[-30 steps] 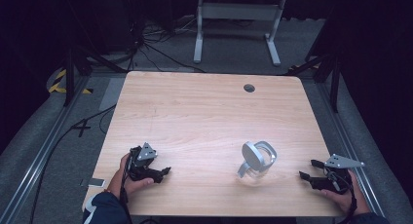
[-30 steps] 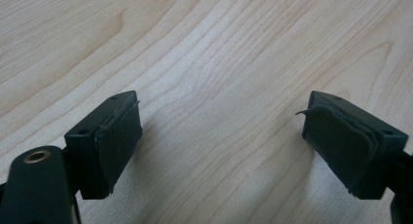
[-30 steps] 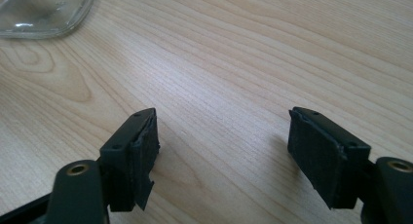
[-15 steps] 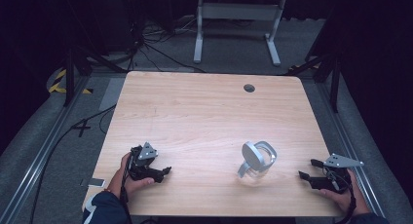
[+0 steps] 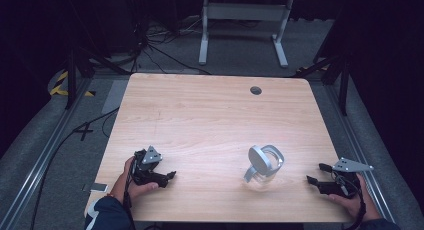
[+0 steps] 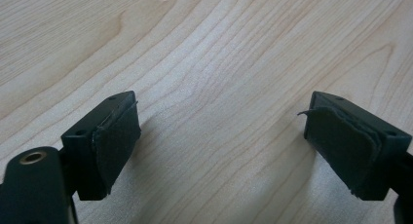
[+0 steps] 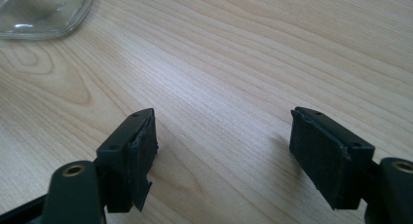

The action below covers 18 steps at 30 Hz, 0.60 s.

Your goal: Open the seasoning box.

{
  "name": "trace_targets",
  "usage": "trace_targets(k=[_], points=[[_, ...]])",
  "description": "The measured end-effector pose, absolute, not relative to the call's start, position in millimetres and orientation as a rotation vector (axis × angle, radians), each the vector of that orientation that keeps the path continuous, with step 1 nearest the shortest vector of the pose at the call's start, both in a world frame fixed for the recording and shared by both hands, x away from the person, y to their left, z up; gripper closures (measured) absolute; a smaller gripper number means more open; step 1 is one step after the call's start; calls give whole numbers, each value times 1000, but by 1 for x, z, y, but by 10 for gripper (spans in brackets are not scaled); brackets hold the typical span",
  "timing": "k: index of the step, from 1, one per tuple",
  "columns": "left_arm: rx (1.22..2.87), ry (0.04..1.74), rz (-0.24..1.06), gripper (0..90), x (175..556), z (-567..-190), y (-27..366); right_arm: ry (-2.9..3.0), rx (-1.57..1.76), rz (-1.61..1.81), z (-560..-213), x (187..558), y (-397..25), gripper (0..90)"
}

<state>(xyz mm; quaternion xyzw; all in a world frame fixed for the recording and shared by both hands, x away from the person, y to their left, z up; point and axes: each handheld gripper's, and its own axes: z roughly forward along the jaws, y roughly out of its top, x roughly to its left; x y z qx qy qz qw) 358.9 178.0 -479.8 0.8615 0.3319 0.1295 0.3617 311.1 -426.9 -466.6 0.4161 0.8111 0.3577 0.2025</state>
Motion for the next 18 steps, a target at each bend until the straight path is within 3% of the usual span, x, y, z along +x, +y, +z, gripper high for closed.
trace_targets(k=[18], points=[[2212,861,335,130,359,-480,177,2270,1154,1003,-467,311,-427,256]])
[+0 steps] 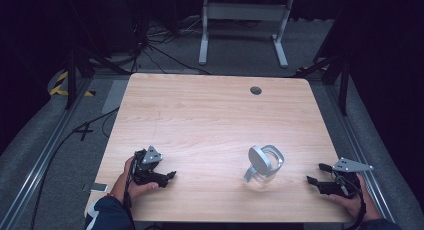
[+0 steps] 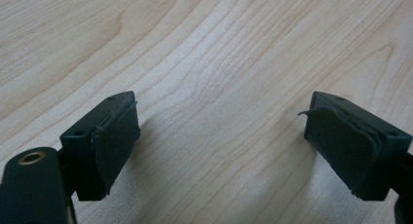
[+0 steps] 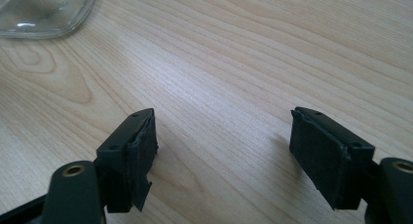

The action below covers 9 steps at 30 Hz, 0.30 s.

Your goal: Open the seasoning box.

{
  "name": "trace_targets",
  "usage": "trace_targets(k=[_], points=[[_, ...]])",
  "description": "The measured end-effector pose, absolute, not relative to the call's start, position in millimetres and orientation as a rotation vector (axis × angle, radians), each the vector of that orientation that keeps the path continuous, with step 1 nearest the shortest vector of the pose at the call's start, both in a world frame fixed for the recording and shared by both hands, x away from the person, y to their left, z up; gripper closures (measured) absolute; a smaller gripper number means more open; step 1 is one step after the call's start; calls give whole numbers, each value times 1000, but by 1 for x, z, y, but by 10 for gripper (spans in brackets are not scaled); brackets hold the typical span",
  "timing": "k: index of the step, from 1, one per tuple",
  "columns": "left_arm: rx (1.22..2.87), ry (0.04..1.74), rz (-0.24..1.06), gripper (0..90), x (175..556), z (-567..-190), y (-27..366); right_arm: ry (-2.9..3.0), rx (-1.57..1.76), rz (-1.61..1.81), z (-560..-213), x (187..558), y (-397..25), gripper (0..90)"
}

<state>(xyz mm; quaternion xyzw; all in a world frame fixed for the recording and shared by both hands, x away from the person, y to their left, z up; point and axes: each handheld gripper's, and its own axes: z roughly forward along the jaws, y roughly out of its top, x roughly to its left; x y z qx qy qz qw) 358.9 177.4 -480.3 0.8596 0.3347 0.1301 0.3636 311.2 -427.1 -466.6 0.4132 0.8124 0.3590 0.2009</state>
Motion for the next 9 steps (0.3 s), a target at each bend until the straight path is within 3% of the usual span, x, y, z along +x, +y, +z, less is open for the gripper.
trace_targets(k=[9], points=[[2214,859,338,127,360,-480,177,2270,1155,1002,-467,311,-427,256]])
